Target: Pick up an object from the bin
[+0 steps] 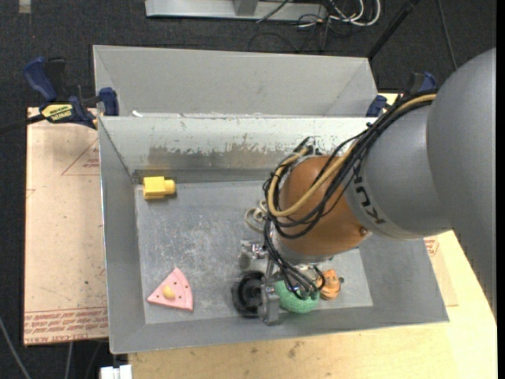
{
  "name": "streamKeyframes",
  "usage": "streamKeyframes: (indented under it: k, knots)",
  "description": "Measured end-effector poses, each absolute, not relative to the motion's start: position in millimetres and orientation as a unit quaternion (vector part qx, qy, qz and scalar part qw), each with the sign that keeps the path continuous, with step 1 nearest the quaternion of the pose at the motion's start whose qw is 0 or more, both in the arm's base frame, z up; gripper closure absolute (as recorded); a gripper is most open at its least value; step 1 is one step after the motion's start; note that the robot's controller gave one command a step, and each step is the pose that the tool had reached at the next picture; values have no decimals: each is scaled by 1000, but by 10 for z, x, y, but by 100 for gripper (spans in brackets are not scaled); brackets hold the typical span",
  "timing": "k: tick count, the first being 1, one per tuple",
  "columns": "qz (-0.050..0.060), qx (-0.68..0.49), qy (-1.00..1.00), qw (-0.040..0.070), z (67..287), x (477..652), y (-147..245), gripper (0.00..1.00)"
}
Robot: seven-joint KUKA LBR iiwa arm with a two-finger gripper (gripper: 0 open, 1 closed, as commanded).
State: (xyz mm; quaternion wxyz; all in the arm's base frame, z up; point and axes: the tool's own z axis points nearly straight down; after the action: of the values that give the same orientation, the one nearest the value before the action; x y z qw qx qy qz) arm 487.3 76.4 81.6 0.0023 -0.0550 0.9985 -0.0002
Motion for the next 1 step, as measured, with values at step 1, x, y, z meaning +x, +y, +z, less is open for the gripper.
streamKeyframes:
  k: [1]
  knots:
    - [2,-6,1000,1,727,4808,886,100]
